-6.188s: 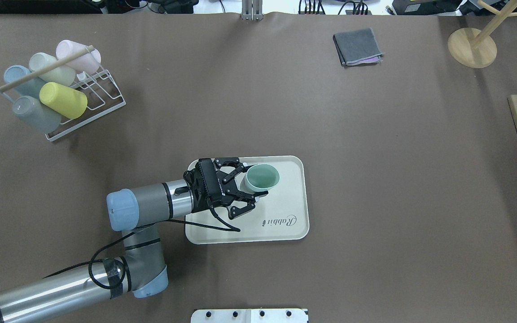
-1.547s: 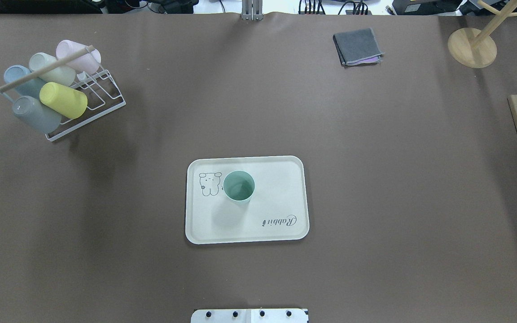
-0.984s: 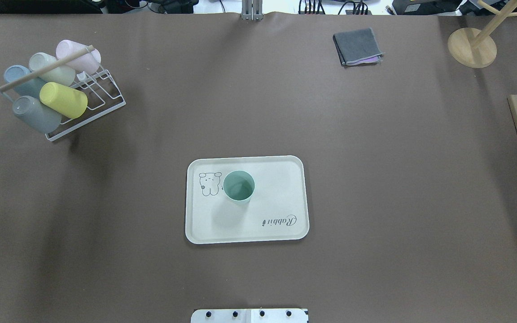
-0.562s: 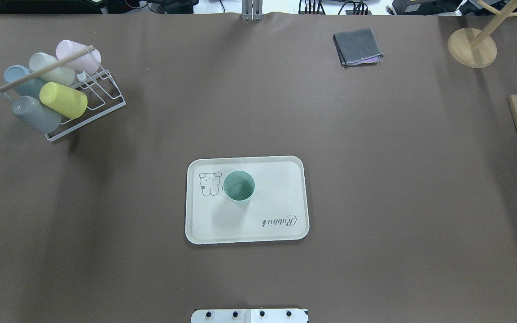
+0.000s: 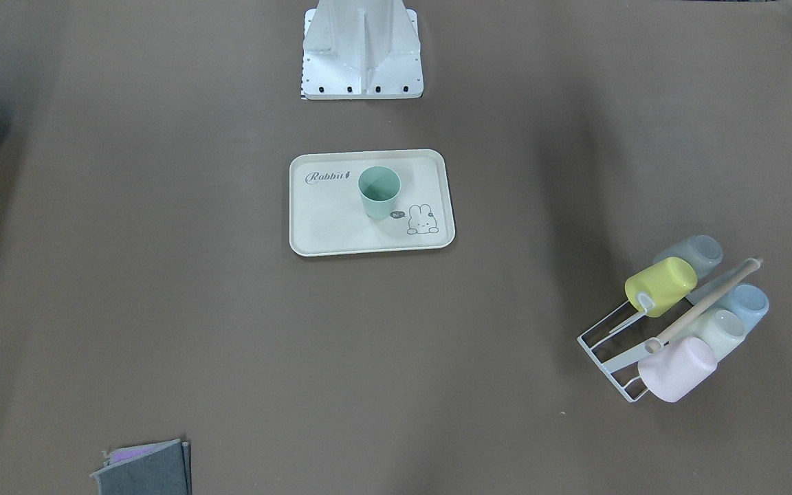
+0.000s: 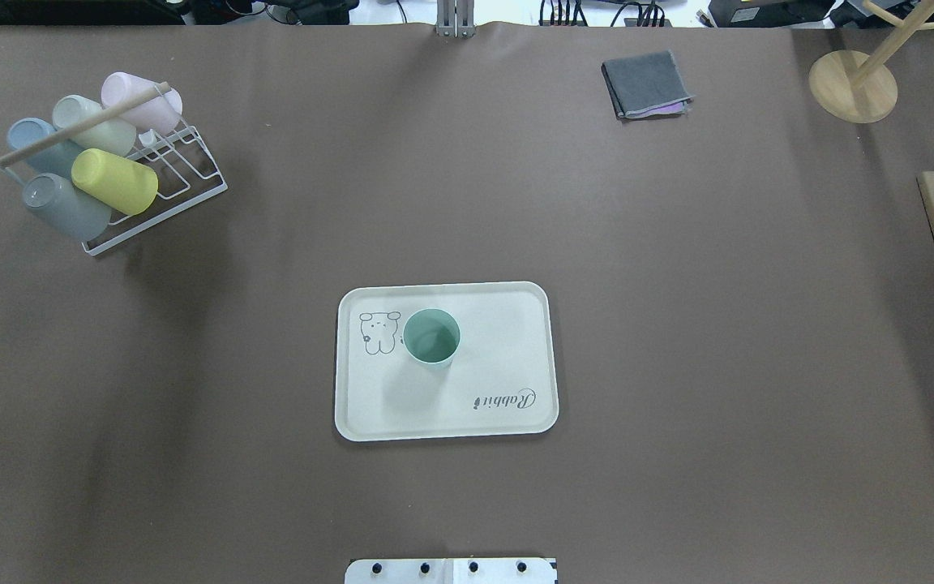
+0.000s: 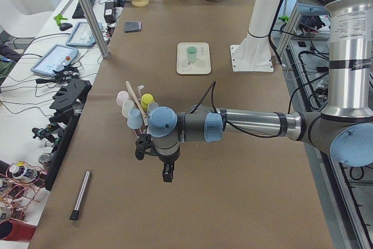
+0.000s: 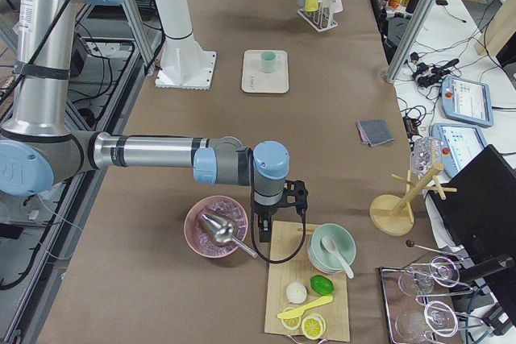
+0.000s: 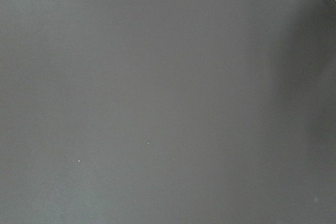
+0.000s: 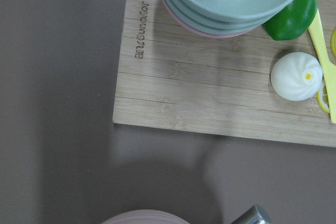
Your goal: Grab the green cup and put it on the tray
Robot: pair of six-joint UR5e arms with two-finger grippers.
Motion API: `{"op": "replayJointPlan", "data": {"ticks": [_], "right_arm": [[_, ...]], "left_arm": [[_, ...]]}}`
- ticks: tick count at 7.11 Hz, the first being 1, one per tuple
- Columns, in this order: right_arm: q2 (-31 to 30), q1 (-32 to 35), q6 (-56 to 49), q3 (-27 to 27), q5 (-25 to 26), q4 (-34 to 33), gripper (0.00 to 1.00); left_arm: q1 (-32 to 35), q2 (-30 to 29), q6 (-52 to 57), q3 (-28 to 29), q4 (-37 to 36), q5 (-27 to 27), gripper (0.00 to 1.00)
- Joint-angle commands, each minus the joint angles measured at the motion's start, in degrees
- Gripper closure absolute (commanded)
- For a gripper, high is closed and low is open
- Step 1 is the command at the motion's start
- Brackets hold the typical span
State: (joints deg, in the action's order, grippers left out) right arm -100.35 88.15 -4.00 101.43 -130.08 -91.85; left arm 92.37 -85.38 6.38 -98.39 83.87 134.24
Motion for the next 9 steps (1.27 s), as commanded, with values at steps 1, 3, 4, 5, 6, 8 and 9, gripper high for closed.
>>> {"op": "replayJointPlan", "data": {"ticks": [1, 3, 4, 5, 6, 8, 9], "right_arm": [[0.1, 0.0, 0.0, -0.1, 0.0, -0.1, 0.0], [0.1, 0.0, 0.0, 0.0, 0.0, 0.0, 0.0], [0.0, 0.0, 0.0, 0.0, 0.0, 0.0, 0.0], [0.1, 0.0, 0.0, 0.0, 0.0, 0.0, 0.0], [0.1, 0.0, 0.0, 0.0, 0.0, -0.1, 0.0], [0.1, 0.0, 0.0, 0.0, 0.0, -0.1, 0.0], [0.1, 0.0, 0.0, 0.0, 0.0, -0.1, 0.0]], "left_arm": [[0.0, -0.1, -0.2, -0.2, 2.7, 0.1, 0.01], [0.0, 0.1, -0.3, -0.2, 6.9, 0.0, 0.01], [0.0, 0.4, -0.3, -0.3, 7.2, 0.1, 0.01], [0.0, 0.5, -0.3, -0.3, 7.1, 0.0, 0.01], [0.0, 0.5, -0.3, -0.3, 7.1, 0.0, 0.01], [0.0, 0.7, -0.3, -0.2, 7.2, 0.0, 0.01], [0.0, 0.7, -0.3, -0.1, 7.2, 0.0, 0.01]]}}
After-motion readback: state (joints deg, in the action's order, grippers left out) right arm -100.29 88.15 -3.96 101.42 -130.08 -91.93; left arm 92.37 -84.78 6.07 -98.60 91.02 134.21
